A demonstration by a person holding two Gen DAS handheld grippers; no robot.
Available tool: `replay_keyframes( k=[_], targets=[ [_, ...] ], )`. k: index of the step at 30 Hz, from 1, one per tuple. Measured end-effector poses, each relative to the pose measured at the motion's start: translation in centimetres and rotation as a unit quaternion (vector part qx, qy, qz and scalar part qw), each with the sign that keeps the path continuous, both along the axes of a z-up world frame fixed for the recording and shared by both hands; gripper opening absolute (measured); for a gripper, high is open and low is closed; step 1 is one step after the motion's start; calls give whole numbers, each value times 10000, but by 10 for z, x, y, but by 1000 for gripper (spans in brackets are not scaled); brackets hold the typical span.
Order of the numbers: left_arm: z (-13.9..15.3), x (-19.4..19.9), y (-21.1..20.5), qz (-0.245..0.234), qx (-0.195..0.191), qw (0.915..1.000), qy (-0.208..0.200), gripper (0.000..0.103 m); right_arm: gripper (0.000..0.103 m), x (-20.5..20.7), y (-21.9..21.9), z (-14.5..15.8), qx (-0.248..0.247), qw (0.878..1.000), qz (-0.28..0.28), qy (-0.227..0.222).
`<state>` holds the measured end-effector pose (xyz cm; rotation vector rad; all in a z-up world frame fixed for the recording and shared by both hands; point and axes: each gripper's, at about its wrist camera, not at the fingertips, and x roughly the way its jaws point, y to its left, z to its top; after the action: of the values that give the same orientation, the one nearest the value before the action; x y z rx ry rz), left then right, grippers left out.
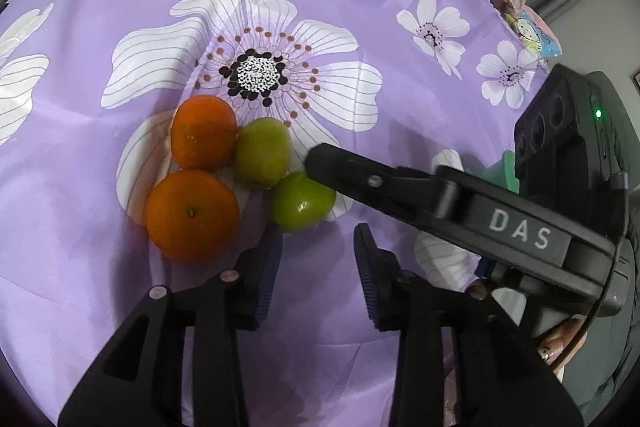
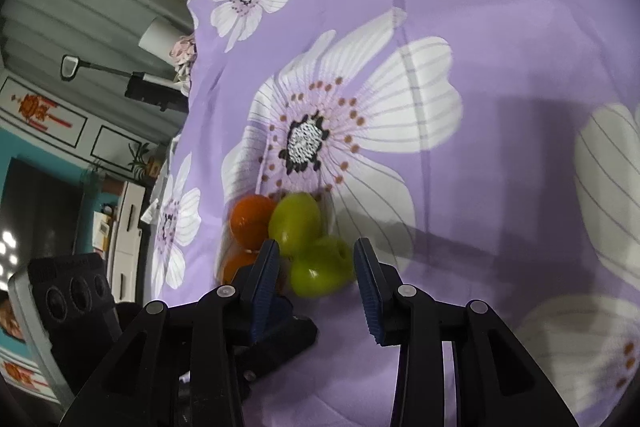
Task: Organize fruits
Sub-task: 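Close the right gripper on a green apple beside the oranges, then lift the green apple with the right gripper toward the green bowl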
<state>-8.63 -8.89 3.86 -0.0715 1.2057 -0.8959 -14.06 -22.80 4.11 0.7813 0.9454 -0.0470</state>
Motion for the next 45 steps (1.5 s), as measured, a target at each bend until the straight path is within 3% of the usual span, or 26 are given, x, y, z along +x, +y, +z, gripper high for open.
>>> replay_keyframes(
  k=[5,9,12,15,19,25,32,38,45],
  targets=[
    [-4,1,-2,62,173,9998,-61,45,39,11,10,-10,-274,9993,165,194],
    [-6,1,-4,102,233,9995,-171,46,39,13,11,-13,-158,9994,267,160],
    [-11,2,-6,141,268,9994,-165,43,39,13,12,-14,-172,9991,334,173],
    [-11,1,-6,213,376,9986,-303,34,39,11,13,-13,-194,9990,369,164],
    [-9,-1,-5,202,350,9986,-339,34,39,7,13,-12,-176,9992,338,135],
    [17,-17,-4,73,116,9965,-824,35,39,-8,17,16,-439,9986,219,-220],
    [62,-47,-8,-129,-253,9846,-1725,36,39,-34,20,64,-724,9938,75,-842],
    [86,-72,-24,-426,-454,9716,-2281,28,36,-55,18,91,-990,9891,-84,-1089],
    [96,-88,-35,-660,-735,9646,-2446,28,36,-79,2,106,-1082,9853,-316,-1281]
  ],
)
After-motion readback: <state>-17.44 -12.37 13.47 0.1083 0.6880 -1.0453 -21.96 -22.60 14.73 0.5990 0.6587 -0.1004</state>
